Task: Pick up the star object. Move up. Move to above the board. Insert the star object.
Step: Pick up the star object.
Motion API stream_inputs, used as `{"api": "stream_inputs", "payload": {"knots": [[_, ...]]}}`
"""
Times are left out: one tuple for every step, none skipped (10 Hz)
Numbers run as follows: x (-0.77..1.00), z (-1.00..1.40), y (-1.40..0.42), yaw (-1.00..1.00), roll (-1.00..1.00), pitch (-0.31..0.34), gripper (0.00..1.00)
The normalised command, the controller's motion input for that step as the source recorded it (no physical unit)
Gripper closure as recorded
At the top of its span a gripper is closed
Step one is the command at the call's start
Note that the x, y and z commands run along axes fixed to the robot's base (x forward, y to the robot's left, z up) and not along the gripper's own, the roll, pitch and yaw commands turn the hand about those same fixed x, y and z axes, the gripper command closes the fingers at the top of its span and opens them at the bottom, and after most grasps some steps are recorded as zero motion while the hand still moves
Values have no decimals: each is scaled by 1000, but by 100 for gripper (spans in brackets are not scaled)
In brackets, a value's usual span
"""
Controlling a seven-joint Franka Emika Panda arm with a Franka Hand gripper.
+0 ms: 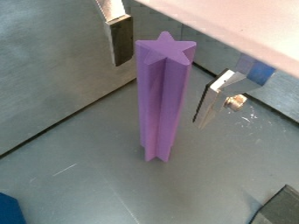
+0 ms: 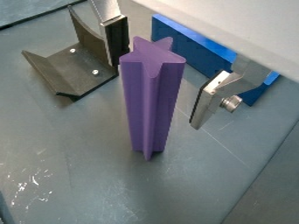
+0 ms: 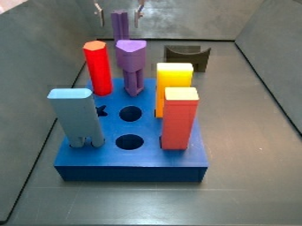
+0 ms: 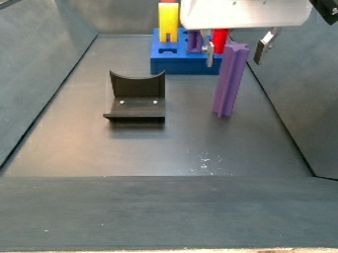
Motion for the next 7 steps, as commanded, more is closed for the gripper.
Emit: {"api": "stream_inputs", "payload": {"knots": [[0,0,0,0,0,0,100],[0,0,0,0,0,0,100],[0,0,0,0,0,0,100],[0,0,0,0,0,0,100],[0,0,0,0,0,0,100],[0,0,0,0,0,0,100],[0,0,0,0,0,0,100]]}}
